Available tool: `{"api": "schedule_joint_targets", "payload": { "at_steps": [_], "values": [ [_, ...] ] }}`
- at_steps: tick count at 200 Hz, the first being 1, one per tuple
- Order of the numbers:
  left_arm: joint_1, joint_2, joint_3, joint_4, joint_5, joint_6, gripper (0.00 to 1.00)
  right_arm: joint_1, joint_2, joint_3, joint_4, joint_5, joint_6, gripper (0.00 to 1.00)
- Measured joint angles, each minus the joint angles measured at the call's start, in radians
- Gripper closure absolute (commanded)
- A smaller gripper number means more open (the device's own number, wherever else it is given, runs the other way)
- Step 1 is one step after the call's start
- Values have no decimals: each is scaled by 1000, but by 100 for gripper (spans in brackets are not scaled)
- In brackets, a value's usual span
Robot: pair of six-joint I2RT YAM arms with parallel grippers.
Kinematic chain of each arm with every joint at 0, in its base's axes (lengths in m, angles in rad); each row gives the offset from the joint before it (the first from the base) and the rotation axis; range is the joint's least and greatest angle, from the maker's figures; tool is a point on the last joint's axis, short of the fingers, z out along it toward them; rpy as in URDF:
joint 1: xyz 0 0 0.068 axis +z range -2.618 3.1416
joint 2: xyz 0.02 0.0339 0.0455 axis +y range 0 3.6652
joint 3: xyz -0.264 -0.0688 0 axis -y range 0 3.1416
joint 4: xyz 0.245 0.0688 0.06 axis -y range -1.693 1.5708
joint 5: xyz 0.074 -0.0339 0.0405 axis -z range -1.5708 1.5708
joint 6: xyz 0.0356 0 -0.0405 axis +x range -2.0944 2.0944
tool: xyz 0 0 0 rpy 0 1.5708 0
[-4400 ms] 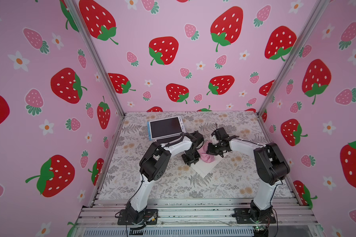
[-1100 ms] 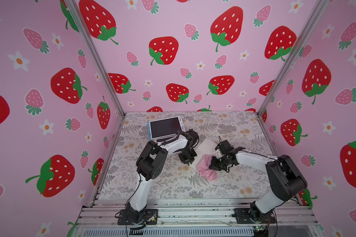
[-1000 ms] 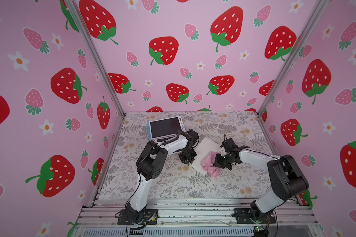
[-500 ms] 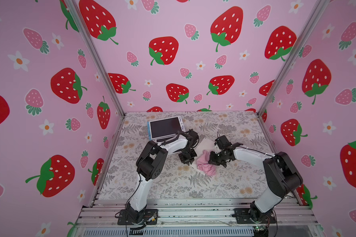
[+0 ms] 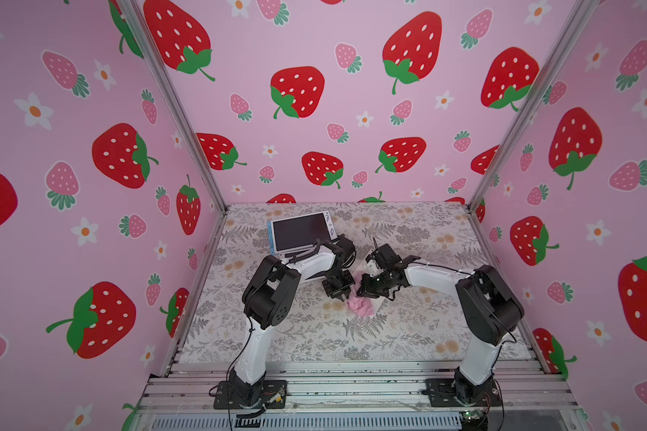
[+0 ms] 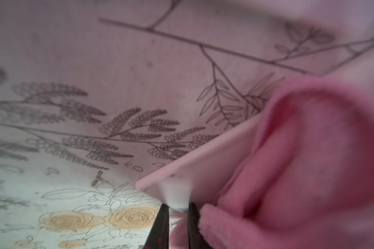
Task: Wipe the drawing tablet
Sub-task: Wipe the dirt from the drawing tablet.
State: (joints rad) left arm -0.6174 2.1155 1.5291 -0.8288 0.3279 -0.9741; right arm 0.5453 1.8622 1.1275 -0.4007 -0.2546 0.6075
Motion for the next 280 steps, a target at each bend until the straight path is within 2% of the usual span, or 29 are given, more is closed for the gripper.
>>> {"api": "schedule_joint_targets", "payload": {
  "at_steps": [21,34,73,127,174,189,219,236,254,280],
  "values": [
    [-1,0,-3,25,11,6,85,-77,29,46,-4,-9,-4,100],
    [0,-1,-7,32,16,8,85,-52,28,73,2,7,-6,100],
    [6,-12,-28,48,26,15,86,123,31,80,27,2,13,100],
    [15,-35,-75,95,40,24,86,-13,89,111,58,-18,28,100],
    [18,-41,-84,107,43,24,86,104,62,77,79,4,35,100],
    [18,-41,-84,106,43,24,86,47,54,51,76,7,45,100],
    [18,-41,-82,106,43,25,86,-174,50,47,33,21,46,100],
    [18,-39,-79,103,45,25,85,-255,30,44,18,41,39,100],
    [19,-37,-77,103,51,24,81,-257,-44,7,6,89,27,100],
    [20,-35,-74,116,69,12,71,-195,-255,-86,-36,140,39,100]
  ]
}}
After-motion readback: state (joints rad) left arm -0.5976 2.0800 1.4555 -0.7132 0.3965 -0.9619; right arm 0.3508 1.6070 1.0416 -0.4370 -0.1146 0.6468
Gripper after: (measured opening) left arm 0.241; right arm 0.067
